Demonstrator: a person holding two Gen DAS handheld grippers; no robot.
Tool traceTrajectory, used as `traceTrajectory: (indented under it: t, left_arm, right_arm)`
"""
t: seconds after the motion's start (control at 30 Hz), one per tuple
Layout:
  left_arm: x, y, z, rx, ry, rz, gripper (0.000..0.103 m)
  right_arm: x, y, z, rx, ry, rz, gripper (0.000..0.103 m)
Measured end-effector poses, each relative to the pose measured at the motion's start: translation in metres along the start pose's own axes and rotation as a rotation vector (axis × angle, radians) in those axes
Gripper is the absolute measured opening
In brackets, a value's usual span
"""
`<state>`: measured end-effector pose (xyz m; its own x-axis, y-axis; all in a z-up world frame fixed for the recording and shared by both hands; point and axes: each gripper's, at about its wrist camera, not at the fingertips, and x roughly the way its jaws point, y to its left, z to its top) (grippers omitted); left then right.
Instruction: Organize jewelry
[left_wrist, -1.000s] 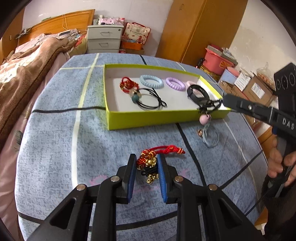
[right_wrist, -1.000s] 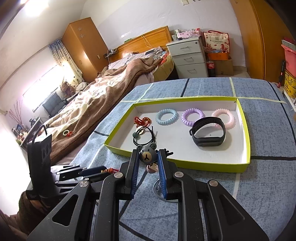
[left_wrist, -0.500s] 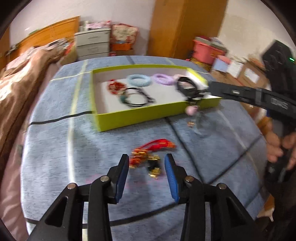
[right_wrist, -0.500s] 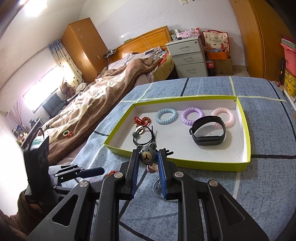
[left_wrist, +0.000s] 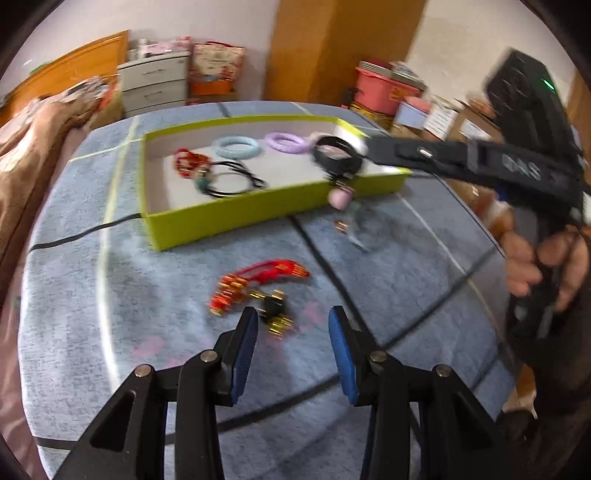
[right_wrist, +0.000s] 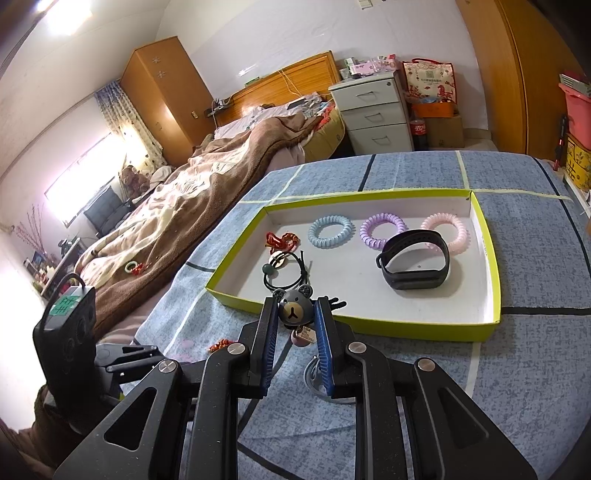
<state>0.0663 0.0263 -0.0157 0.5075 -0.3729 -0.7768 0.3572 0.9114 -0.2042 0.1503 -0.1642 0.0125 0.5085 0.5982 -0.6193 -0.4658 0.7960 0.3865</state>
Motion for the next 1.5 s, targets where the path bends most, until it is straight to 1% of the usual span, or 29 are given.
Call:
traceTrajectory:
  t: [0.1, 0.17, 0.2, 0.27, 0.3, 0.37, 0.43, 0.53, 0.63, 0.7, 0.73, 0.77, 0.87, 0.97, 1.2, 1.33, 1.5]
  left_arm:
    - [-0.003, 0.008, 0.006, -0.033, -0.041, 0.051, 0.042]
    - [-0.007, 0.013, 0.008, -0.052, -0.066, 0.043, 0.042]
    - [-0.006, 0.016, 0.009, -0.06, -0.065, 0.042, 0.042]
    - [0.0, 0.02, 0.01, -0.071, -0.051, 0.072, 0.042]
    - [0.004, 0.022, 0.01, -0.073, -0.034, 0.078, 0.042]
    - [0.006, 0.025, 0.011, -0.084, -0.032, 0.084, 0.042]
    - [0.008, 0.025, 0.013, -0.076, -0.027, 0.116, 0.042]
    - [0.014, 0.027, 0.016, -0.084, -0.01, 0.101, 0.042]
    - [0.017, 0.026, 0.018, -0.063, -0.005, 0.12, 0.041]
    - [0.018, 0.025, 0.019, -0.056, -0.002, 0.131, 0.036]
    - [0.018, 0.025, 0.02, -0.057, 0.0, 0.142, 0.028]
    - [0.018, 0.026, 0.02, -0.06, 0.003, 0.152, 0.018]
    - [0.017, 0.027, 0.019, -0.057, 0.01, 0.148, 0.012]
    - [0.016, 0.028, 0.02, -0.062, 0.007, 0.159, 0.012]
    - [-0.006, 0.028, 0.029, -0.068, -0.048, 0.158, 0.012]
    - [-0.019, 0.031, 0.047, -0.085, -0.105, 0.164, 0.012]
    - [-0.02, 0.038, 0.072, -0.107, -0.152, 0.181, 0.012]
  right_arm:
    - [0.001, 0.001, 0.0, -0.004, 0.005, -0.001, 0.021]
    - [0.001, 0.001, 0.001, -0.005, 0.005, -0.002, 0.021]
    - [0.001, 0.001, 0.0, -0.003, 0.004, -0.001, 0.021]
    - [0.002, 0.0, 0.0, 0.0, 0.008, -0.002, 0.021]
    - [0.003, 0.001, 0.0, 0.0, 0.01, -0.002, 0.021]
    - [0.004, 0.001, -0.001, 0.0, 0.012, 0.0, 0.021]
    - [0.004, 0.001, 0.0, -0.001, 0.011, 0.0, 0.021]
    - [0.003, 0.001, 0.0, -0.003, 0.009, -0.002, 0.021]
    - [0.003, 0.0, 0.0, -0.003, 0.009, -0.002, 0.021]
    - [0.004, 0.001, 0.001, -0.002, 0.011, -0.002, 0.021]
    - [0.004, 0.001, 0.001, -0.003, 0.011, -0.002, 0.021]
    - [0.004, 0.001, 0.001, -0.004, 0.011, -0.002, 0.021]
    - [0.005, 0.003, 0.002, -0.01, 0.014, -0.002, 0.021]
    - [0.004, 0.004, 0.003, -0.011, 0.013, -0.004, 0.021]
    - [0.002, 0.006, 0.013, -0.02, -0.001, -0.013, 0.021]
    - [0.004, 0.006, 0.028, -0.028, -0.014, -0.024, 0.021]
    - [0.018, 0.001, 0.045, -0.04, -0.005, -0.051, 0.021]
